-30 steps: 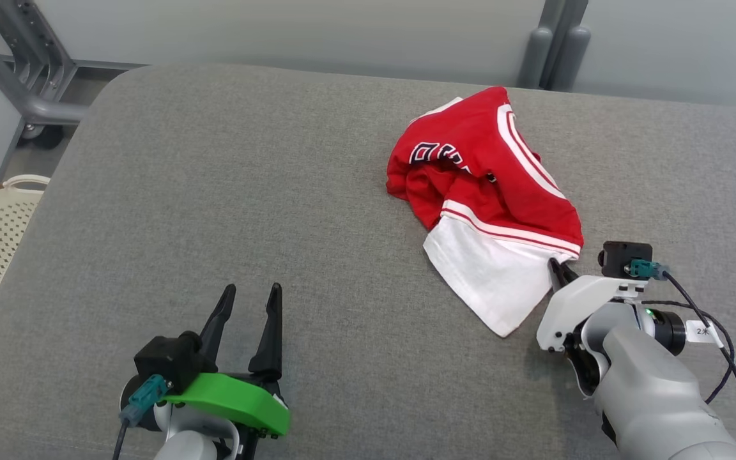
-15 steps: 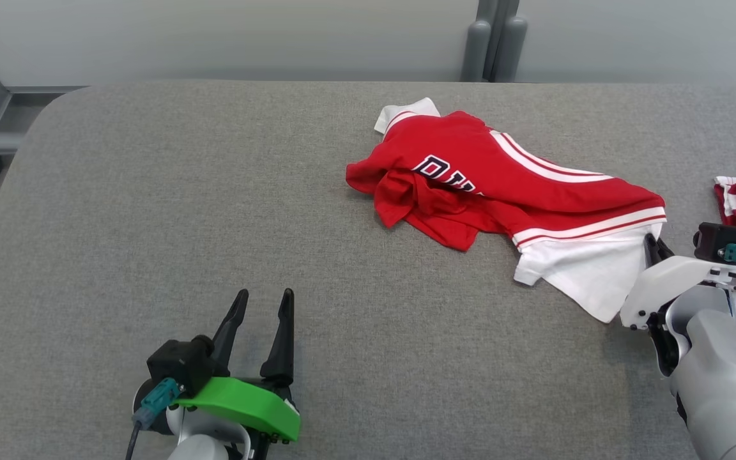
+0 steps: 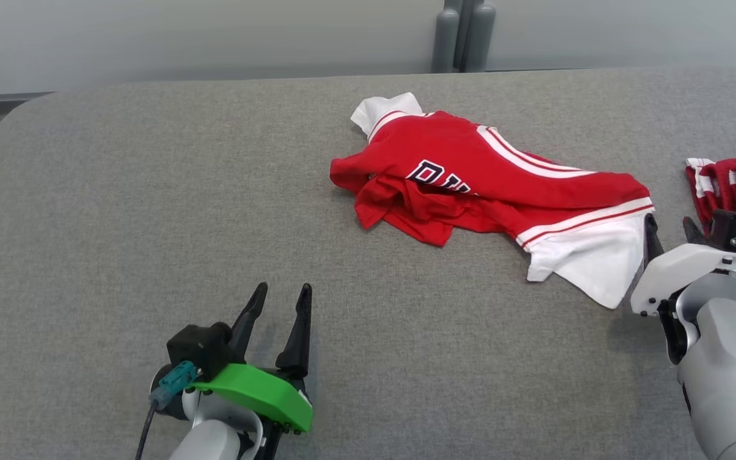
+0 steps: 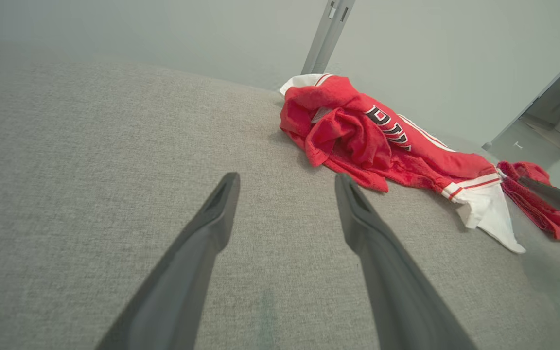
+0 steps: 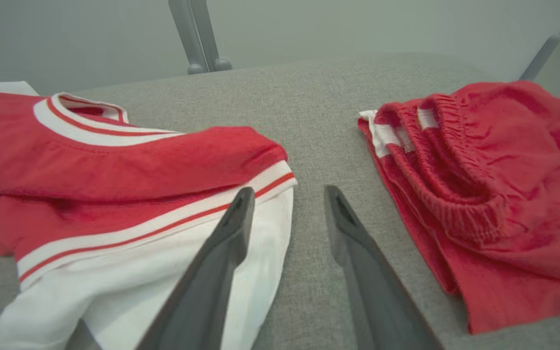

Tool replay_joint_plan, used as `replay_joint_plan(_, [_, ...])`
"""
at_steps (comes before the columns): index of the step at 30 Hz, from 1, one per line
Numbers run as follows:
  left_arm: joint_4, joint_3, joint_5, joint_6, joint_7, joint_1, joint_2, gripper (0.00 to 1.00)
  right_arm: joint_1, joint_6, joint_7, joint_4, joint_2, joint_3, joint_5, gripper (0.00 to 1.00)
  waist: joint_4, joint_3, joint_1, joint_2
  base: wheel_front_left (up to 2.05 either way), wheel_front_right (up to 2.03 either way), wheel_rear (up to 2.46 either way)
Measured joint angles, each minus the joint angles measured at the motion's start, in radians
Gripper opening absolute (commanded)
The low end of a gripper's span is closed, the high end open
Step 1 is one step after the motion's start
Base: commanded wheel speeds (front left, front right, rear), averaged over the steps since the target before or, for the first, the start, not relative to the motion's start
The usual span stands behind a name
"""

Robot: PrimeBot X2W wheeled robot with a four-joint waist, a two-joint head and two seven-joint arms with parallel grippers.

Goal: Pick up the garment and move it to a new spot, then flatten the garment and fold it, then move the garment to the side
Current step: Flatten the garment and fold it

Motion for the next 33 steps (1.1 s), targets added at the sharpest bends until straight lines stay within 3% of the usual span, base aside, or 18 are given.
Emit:
replay_joint_plan(7, [0.102, -0.004, -0.017, -0.031, 0.016, -0.106, -0.017, 1.00, 0.010, 0.000, 0.000, -0.121, 0.050, -0.029, -0.044, 1.00, -0.059, -0.003, 0.0000, 0.0000, 0.00, 0.00, 0.00])
replay_joint_plan(15, [0.309, 0.021, -0.002, -0.042, 0.026, -0.293, 0.012, 1.00, 0.092, 0.000, 0.033, -0.370, 0.109, 0.054, 0.005, 1.00, -0.160, 0.012, 0.0000, 0.0000, 0.00, 0.00, 0.00])
replay_joint_plan(25, [0.566, 0.047, -0.007, -0.062, 0.041, -0.465, 0.046, 1.00, 0.254, 0.000, 0.151, -0.751, 0.124, 0.123, 0.107, 1.00, -0.270, 0.075, 0.0000, 0.0000, 0.00, 0.00, 0.00])
replay_joint_plan(33, [0.675, 0.059, -0.017, -0.088, 0.014, -0.564, 0.061, 1.00, 0.320, 0.000, 0.205, -0.920, 0.126, 0.147, 0.165, 1.00, -0.322, 0.139, 0.0000, 0.0000, 0.00, 0.00, 0.00])
